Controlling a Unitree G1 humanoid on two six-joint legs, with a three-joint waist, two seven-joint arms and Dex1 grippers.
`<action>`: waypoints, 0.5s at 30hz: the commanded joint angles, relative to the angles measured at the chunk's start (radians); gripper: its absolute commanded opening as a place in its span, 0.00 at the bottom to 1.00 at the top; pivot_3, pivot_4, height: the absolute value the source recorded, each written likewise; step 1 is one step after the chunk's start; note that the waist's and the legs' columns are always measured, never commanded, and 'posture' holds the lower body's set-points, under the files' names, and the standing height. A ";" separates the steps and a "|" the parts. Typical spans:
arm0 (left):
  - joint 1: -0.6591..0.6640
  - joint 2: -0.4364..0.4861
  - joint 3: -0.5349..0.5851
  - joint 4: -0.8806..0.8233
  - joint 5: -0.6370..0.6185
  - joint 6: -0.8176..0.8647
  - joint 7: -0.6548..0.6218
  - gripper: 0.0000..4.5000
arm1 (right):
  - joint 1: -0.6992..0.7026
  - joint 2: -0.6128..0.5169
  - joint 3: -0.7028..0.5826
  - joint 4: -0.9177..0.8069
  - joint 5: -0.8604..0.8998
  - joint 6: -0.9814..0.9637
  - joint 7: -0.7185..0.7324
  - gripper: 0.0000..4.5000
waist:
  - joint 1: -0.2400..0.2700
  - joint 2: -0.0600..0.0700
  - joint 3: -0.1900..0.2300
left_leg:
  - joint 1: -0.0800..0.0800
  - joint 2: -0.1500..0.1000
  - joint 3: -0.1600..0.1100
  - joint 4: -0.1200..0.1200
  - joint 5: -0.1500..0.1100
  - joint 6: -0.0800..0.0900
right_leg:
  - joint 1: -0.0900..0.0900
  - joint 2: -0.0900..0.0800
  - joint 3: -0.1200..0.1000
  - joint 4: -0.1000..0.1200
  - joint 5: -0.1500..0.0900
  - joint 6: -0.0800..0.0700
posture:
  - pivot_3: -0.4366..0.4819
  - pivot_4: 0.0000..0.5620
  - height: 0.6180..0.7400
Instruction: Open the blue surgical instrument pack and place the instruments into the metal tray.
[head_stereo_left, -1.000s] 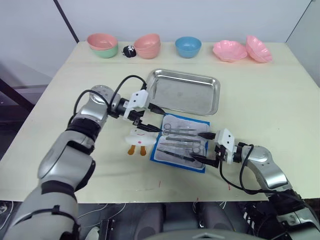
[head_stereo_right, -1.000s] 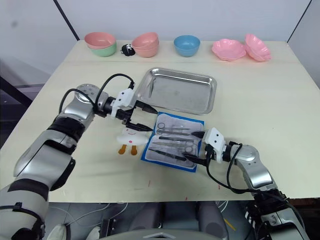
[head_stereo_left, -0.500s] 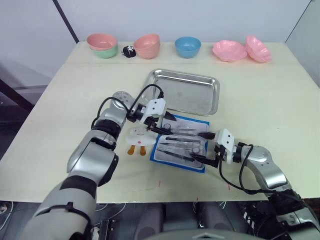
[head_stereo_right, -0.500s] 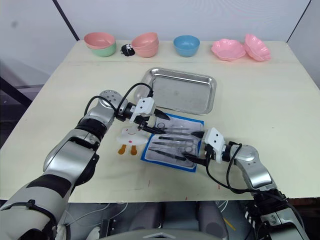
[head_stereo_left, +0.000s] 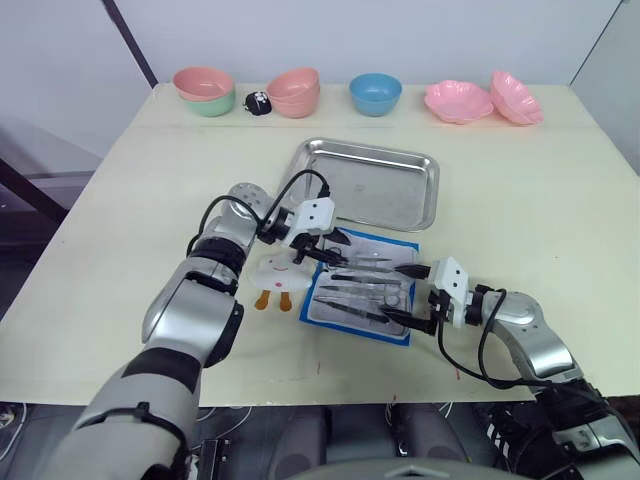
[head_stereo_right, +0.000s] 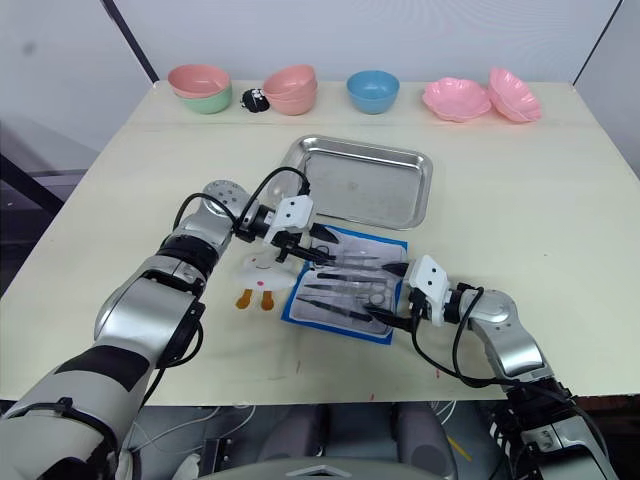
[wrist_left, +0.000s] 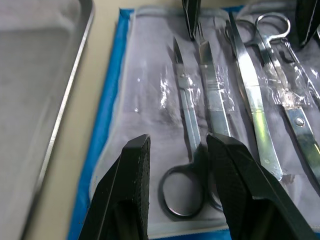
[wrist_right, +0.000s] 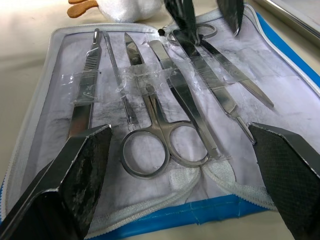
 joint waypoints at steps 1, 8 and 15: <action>0.002 -0.006 0.015 0.009 0.035 -0.021 0.024 0.43 | 0.043 -0.004 0.052 0.066 -0.036 0.054 0.006 1.00 | 0.000 0.000 0.000 | 0.000 0.000 0.000 0.000 0.000 0.000 | 0.000 0.000 0.000 0.000 0.000 0.000 | 0.48 0.27 1.00; 0.013 -0.017 -0.011 0.029 0.113 0.003 0.045 0.43 | 0.040 -0.005 0.051 0.071 -0.037 0.051 0.006 1.00 | 0.000 0.000 -0.002 | 0.001 0.000 0.000 0.000 0.000 0.000 | 0.001 0.000 0.000 0.000 0.000 0.000 | 0.48 0.27 1.00; 0.030 -0.038 -0.010 0.034 0.135 0.024 0.027 0.31 | 0.037 -0.005 0.050 0.074 -0.036 0.050 0.004 1.00 | 0.000 0.000 -0.007 | 0.001 0.000 0.000 0.000 0.000 0.000 | 0.001 0.000 0.000 0.000 0.000 0.000 | 0.48 0.27 1.00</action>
